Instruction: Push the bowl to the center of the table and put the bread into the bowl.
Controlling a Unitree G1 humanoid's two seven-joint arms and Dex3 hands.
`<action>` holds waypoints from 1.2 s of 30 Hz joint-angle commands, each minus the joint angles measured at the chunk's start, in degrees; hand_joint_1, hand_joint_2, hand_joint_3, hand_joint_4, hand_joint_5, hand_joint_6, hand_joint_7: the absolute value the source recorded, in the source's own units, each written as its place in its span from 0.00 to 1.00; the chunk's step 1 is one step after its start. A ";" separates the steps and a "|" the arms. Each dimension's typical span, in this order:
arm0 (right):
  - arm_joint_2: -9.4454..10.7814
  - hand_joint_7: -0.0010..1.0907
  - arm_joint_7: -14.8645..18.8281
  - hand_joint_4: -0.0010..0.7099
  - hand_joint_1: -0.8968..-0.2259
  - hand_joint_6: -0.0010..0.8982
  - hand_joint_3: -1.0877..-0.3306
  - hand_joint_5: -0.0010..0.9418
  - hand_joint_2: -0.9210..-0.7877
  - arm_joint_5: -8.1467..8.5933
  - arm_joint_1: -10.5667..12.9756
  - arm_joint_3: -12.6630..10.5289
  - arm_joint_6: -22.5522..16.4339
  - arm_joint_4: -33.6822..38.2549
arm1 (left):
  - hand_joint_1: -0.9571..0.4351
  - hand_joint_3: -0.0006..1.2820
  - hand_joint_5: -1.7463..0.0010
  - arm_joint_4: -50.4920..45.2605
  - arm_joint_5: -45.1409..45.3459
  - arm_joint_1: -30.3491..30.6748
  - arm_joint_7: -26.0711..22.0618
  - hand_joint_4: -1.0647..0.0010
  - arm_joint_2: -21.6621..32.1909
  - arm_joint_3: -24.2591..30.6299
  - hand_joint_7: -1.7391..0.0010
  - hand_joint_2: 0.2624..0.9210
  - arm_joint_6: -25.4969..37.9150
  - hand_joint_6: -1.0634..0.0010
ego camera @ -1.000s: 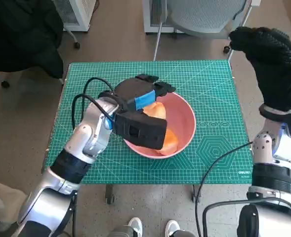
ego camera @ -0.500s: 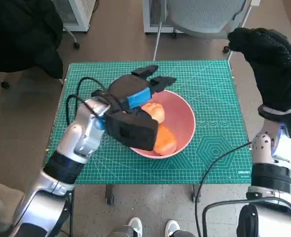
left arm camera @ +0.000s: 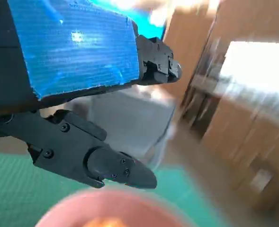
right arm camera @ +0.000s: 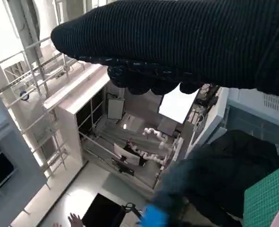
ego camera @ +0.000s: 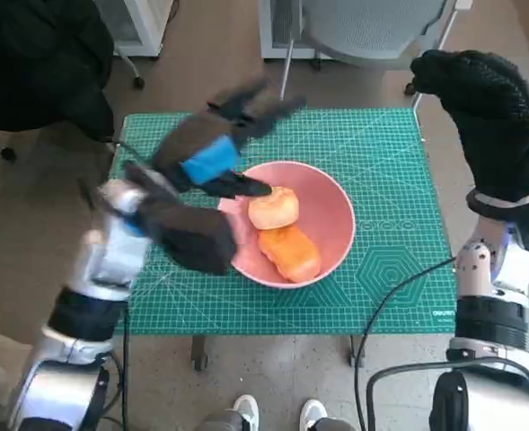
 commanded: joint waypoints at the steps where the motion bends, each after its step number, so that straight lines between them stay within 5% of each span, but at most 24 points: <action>1: 0.40 0.00 -0.12 0.35 0.24 0.34 0.46 0.00 0.00 -0.57 -0.90 0.31 0.47 1.29 | 0.21 0.25 0.99 5.37 -10.90 1.05 1.31 0.91 -1.83 6.26 0.95 1.00 -8.68 0.77; 5: 0.69 0.01 -0.71 0.36 0.25 0.35 0.46 0.00 0.00 -1.08 -1.37 0.51 0.15 1.69 | 0.21 0.29 1.00 8.21 -23.97 1.04 -3.69 0.92 -5.37 10.13 0.96 1.00 -10.94 0.81; 12: 1.34 0.00 -2.13 0.36 0.24 0.35 0.46 0.01 0.00 -2.15 -2.69 0.74 -0.89 3.24 | 0.23 0.29 1.00 3.81 -34.93 3.30 -5.75 0.93 -7.46 13.96 0.97 1.00 -2.28 0.85; 36: 2.22 0.00 -5.66 0.32 0.25 0.31 0.45 0.00 0.00 -5.82 -5.97 1.84 -5.05 7.44 | 0.21 0.33 1.00 -0.21 -41.36 6.42 -9.61 0.94 -8.73 17.76 0.95 1.00 1.75 0.87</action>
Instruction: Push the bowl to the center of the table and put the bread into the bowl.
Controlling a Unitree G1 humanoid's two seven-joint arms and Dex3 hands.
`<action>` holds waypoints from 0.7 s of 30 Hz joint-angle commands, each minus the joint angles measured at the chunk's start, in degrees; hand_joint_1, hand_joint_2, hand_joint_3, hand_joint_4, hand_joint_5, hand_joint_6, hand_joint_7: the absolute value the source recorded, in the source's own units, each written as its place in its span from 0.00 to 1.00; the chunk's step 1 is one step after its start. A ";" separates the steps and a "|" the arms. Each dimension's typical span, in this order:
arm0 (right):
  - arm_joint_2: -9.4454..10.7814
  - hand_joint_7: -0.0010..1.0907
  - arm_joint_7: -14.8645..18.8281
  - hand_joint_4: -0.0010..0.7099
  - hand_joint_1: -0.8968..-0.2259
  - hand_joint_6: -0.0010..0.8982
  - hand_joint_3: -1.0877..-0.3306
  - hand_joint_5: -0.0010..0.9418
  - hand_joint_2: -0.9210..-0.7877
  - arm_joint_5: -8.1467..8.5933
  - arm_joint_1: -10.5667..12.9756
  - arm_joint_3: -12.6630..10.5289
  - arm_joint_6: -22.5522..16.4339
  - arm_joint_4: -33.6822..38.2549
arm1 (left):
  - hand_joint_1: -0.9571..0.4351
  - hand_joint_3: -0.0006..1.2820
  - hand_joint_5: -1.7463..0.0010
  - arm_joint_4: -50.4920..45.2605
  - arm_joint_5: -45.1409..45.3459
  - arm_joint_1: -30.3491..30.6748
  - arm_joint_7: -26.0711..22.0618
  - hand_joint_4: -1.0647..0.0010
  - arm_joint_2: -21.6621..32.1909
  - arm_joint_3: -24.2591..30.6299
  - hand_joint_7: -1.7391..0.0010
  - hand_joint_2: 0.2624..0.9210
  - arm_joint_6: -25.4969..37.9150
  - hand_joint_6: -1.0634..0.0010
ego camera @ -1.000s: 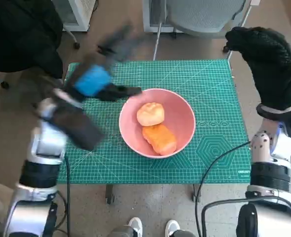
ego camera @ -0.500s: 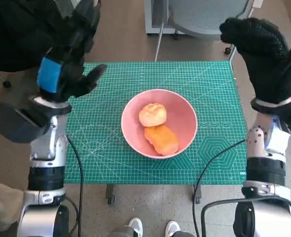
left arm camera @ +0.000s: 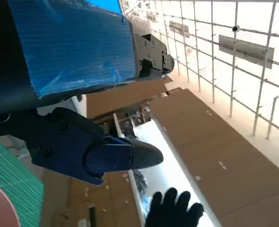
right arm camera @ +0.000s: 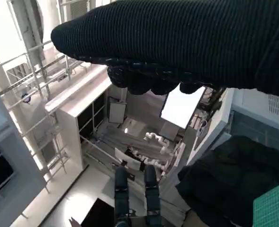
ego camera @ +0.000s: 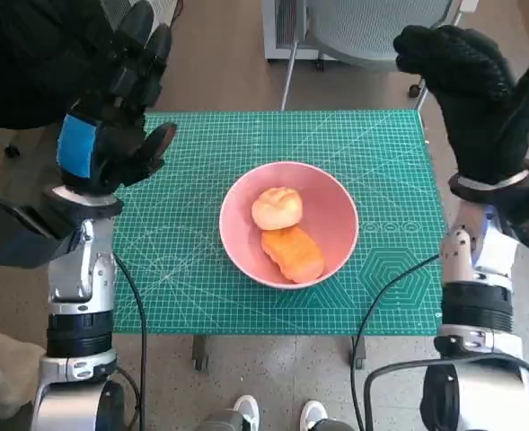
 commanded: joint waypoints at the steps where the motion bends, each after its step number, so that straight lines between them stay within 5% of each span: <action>1: 0.11 0.00 -0.56 0.32 0.26 0.31 0.44 0.00 0.00 -0.97 -0.89 0.27 -0.48 1.58 | 0.21 0.33 1.00 -0.57 -1.73 0.32 -0.94 0.95 -0.81 0.91 0.95 1.00 0.22 0.87; 7: 0.10 0.00 -0.80 0.30 0.29 0.29 0.42 0.00 0.00 -1.64 -1.46 0.51 -0.98 2.02 | 0.21 0.33 1.00 -1.49 -2.69 0.44 -1.50 0.95 -1.68 0.68 0.82 1.00 1.58 0.98; 21: -0.19 0.00 -1.68 0.30 0.31 0.29 0.41 0.00 0.00 -3.07 -2.80 0.98 -1.09 3.26 | 0.20 0.32 1.00 -2.05 -3.10 0.08 -3.01 0.95 -1.45 1.03 0.81 1.00 4.06 1.00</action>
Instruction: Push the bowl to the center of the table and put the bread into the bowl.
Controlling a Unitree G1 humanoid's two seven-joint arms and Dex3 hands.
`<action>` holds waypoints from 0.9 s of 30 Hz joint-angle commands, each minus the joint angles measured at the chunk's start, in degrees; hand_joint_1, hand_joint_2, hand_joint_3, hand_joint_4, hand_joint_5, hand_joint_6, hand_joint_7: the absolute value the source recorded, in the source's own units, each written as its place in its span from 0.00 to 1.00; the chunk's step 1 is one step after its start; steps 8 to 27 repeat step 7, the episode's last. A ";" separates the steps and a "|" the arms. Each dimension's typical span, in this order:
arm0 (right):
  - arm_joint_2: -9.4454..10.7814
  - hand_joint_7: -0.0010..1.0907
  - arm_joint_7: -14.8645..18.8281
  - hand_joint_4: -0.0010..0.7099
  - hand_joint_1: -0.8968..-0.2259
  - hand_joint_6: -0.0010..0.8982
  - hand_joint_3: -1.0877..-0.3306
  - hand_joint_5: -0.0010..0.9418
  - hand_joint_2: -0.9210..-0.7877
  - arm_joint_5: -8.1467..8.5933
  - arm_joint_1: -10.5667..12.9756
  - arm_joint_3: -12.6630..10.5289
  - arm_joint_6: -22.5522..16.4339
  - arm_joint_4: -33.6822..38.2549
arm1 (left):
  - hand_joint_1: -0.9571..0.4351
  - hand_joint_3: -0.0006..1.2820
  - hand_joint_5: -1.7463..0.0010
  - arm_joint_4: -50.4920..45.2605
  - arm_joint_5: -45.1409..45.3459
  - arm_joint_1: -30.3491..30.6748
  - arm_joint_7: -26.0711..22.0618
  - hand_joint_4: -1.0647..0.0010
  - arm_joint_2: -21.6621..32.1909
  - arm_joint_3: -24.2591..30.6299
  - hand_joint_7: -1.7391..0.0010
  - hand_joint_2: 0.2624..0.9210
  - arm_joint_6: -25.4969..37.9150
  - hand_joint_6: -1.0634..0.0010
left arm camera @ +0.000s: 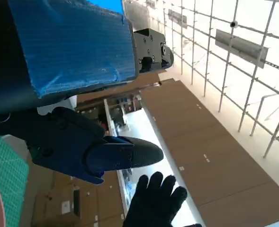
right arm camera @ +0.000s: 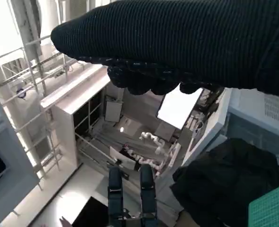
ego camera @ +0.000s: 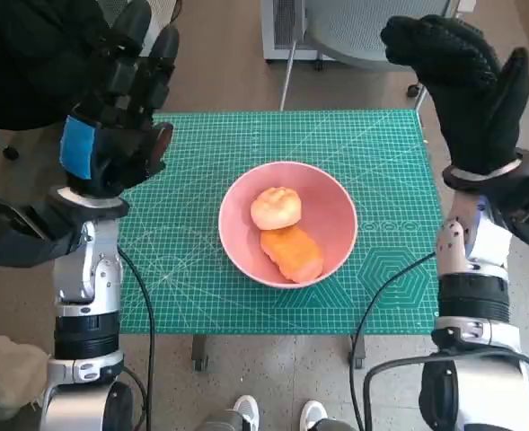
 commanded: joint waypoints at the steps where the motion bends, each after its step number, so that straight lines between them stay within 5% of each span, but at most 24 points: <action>1: -0.10 0.00 -0.77 0.30 0.31 0.29 0.41 0.00 0.00 -1.08 -0.03 0.48 0.10 0.77 | 0.20 0.32 1.00 -0.63 -0.51 0.00 -0.72 0.95 0.38 0.53 0.81 1.00 0.41 1.00; 27: 0.13 0.00 -1.90 0.30 0.29 0.28 0.41 0.00 0.00 -1.82 0.45 0.84 0.73 -0.18 | 0.21 0.32 1.00 -0.24 -0.45 -0.24 -1.18 0.95 0.57 1.05 0.82 1.00 0.10 1.00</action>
